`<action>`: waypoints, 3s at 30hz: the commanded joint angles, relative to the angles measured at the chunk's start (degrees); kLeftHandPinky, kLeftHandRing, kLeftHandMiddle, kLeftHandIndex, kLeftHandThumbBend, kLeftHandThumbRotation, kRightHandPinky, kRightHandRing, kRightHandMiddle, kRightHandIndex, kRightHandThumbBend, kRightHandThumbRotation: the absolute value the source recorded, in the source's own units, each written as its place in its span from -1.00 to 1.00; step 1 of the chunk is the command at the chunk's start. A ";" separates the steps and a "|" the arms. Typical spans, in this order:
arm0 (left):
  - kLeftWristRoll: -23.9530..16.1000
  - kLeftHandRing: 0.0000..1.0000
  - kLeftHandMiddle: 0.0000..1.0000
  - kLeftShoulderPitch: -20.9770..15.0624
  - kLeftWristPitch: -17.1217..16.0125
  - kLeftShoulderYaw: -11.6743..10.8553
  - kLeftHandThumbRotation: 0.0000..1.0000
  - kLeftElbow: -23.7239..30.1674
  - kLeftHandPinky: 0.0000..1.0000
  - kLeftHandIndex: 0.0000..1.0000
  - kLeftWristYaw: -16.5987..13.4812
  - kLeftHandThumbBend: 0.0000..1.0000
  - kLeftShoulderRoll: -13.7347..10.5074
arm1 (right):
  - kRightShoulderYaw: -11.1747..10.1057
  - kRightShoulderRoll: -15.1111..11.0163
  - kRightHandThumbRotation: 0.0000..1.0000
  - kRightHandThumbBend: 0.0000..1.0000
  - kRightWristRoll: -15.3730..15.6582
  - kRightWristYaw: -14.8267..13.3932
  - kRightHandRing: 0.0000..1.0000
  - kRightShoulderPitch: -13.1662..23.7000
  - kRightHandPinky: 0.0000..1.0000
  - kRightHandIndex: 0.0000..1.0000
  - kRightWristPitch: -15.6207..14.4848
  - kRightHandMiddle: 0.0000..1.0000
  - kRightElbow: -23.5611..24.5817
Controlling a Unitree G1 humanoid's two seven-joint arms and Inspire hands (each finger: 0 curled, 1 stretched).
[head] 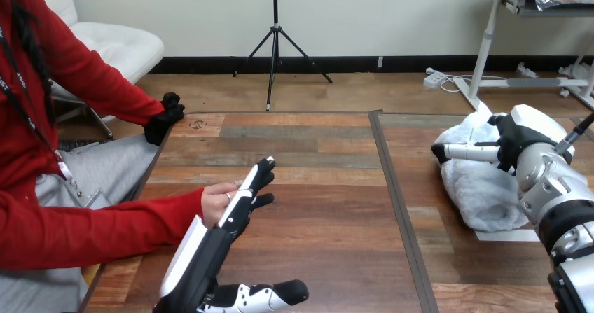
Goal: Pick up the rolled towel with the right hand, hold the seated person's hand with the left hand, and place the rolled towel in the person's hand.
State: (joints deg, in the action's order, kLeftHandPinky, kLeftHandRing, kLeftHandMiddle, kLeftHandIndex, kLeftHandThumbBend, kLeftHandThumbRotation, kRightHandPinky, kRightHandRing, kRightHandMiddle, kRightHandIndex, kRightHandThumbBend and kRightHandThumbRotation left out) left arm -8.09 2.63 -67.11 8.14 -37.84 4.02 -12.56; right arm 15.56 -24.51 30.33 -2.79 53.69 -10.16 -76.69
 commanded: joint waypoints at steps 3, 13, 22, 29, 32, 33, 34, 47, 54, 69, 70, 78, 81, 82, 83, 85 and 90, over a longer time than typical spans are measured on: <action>3.08 0.93 0.97 -1.50 -1.62 -0.15 0.17 2.83 0.77 0.95 1.63 1.00 -0.31 | -0.41 3.15 -0.15 0.99 -1.26 1.35 0.53 -5.14 -0.01 0.78 -0.21 0.71 -1.92; 3.72 0.93 0.97 -1.42 -2.42 -0.85 0.17 2.96 0.77 0.95 3.00 1.00 -0.48 | 1.22 3.38 -0.09 0.93 -0.24 1.88 0.45 -5.67 -0.08 0.84 0.26 0.69 -1.96; 4.01 0.91 0.96 -1.43 -2.56 -1.27 0.19 3.30 0.74 0.94 3.29 1.00 -0.34 | 0.09 3.44 0.12 0.98 -1.58 0.25 0.33 -5.95 -0.13 0.82 1.56 0.59 -1.59; 4.75 0.91 0.96 -1.58 -2.51 -1.10 0.18 3.26 0.74 0.93 3.82 1.00 -0.43 | -1.42 3.30 0.18 1.00 -3.16 -1.07 0.46 -5.51 0.00 0.84 2.26 0.67 -1.09; 4.65 0.90 0.95 -1.72 -2.53 -1.23 0.17 3.15 0.75 0.93 3.90 1.00 -0.40 | -1.73 3.12 0.20 1.00 -3.65 -1.47 0.48 -5.28 0.04 0.84 2.78 0.68 -0.90; 4.64 0.90 0.95 -1.74 -2.49 -1.25 0.17 3.17 0.75 0.93 3.94 1.00 -0.38 | -1.81 3.07 0.21 1.00 -3.82 -1.55 0.48 -5.17 0.04 0.83 2.75 0.67 -0.87; 4.75 0.90 0.95 -1.81 -2.51 -1.20 0.17 3.09 0.75 0.92 4.04 1.00 -0.37 | -2.24 2.95 0.22 1.00 -4.32 -1.78 0.48 -5.06 0.04 0.83 3.11 0.66 -0.73; 4.26 0.90 0.94 -2.07 -2.23 -1.45 0.17 2.90 0.74 0.92 4.36 1.00 -0.23 | -2.88 1.43 0.32 0.99 -5.54 -1.50 0.56 -3.79 0.21 0.82 5.74 0.67 0.17; 4.68 0.90 0.95 -2.21 -1.94 -1.25 0.18 2.86 0.74 0.93 4.73 1.00 -0.27 | -4.95 1.01 0.32 1.00 -7.77 -1.91 0.49 -3.02 0.15 0.81 5.98 0.59 0.82; 4.26 0.91 0.95 -3.23 -2.55 -1.63 0.18 1.61 0.76 0.93 4.98 1.00 0.04 | -9.04 -0.93 0.21 1.00 -12.38 -0.87 -0.25 -2.09 -0.46 0.86 8.52 -0.03 2.50; 4.18 0.91 0.95 -3.28 -2.55 -1.67 0.19 1.55 0.76 0.93 4.94 1.00 0.06 | -9.06 -0.98 0.21 1.00 -12.47 -0.84 -0.28 -2.06 -0.48 0.86 8.56 -0.05 2.51; 3.37 0.91 0.95 -3.51 -2.41 -1.92 0.21 1.45 0.75 0.93 4.58 1.00 0.24 | -9.99 -1.85 0.20 1.00 -13.63 -0.34 -0.41 -1.51 -0.60 0.90 9.14 -0.14 3.04; 3.36 0.91 0.95 -3.66 -2.39 -1.92 0.21 1.32 0.75 0.94 4.58 1.00 0.29 | -10.39 -2.02 0.19 1.00 -13.91 -0.06 -0.50 -1.35 -0.66 0.90 9.27 -0.22 3.23; 3.35 0.91 0.95 -3.71 -2.38 -1.92 0.21 1.28 0.75 0.94 4.58 1.00 0.30 | -10.49 -2.06 0.19 1.00 -13.99 0.02 -0.52 -1.31 -0.68 0.91 9.29 -0.25 3.28; 3.49 0.91 0.95 -3.71 -2.26 -1.85 0.21 1.32 0.75 0.94 4.67 1.00 0.30 | -10.46 -2.20 0.19 1.00 -13.98 0.18 -0.55 -1.21 -0.70 0.91 9.33 -0.27 3.41; 3.64 0.91 0.95 -3.76 -2.11 -1.77 0.21 1.32 0.75 0.94 4.77 1.00 0.31 | -10.31 -2.36 0.20 1.00 -13.99 0.34 -0.61 -1.11 -0.75 0.92 9.34 -0.35 3.55; 3.77 0.90 0.95 -3.91 -2.03 -1.72 0.20 1.26 0.74 0.94 4.80 1.00 0.40 | -9.82 -2.99 0.22 1.00 -13.55 0.73 -0.61 -0.67 -0.77 0.92 9.25 -0.33 4.03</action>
State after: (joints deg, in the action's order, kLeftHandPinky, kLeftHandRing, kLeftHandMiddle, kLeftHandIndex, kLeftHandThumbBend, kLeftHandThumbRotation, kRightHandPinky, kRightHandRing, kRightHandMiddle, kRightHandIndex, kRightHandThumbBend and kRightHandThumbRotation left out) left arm -4.91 2.44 -68.47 7.56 -37.52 9.16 -12.57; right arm 5.82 -25.29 16.65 -2.43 51.67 -2.08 -75.39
